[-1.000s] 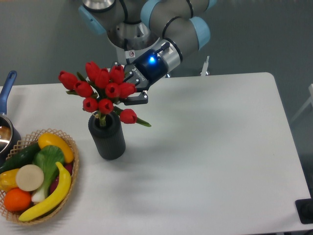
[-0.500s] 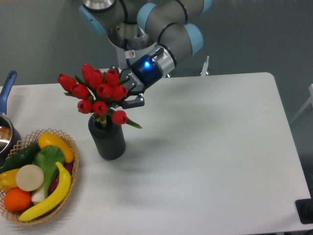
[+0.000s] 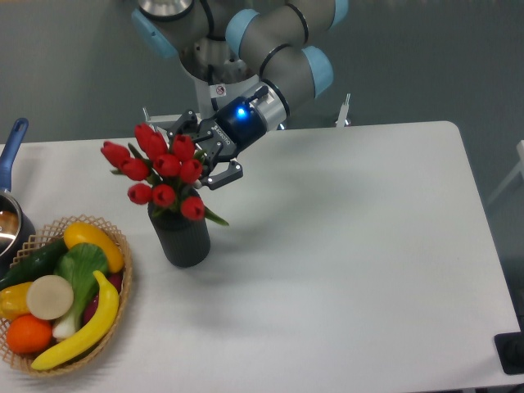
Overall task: Insert the flowers into the vase
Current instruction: 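Open the gripper to release the tulip stems inside the vase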
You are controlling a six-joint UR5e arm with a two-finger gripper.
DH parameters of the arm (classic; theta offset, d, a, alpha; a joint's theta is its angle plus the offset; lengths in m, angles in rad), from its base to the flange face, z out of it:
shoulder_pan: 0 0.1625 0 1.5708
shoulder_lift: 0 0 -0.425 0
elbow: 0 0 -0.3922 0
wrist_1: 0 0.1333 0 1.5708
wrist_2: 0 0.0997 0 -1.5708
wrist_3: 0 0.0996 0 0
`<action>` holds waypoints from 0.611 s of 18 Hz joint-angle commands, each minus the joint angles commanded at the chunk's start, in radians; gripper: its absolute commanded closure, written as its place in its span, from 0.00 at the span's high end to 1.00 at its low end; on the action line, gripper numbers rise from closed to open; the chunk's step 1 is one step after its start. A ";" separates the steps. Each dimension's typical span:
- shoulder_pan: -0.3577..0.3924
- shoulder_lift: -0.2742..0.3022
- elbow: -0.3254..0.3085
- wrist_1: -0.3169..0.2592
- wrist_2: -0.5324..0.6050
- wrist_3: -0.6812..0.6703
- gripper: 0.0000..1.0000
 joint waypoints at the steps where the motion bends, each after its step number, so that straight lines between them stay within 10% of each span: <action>1: 0.002 -0.002 -0.003 0.002 0.000 0.009 0.73; 6: 0.002 -0.002 -0.008 0.002 0.002 0.012 1.00; 11: 0.003 0.011 -0.003 0.005 0.107 0.011 1.00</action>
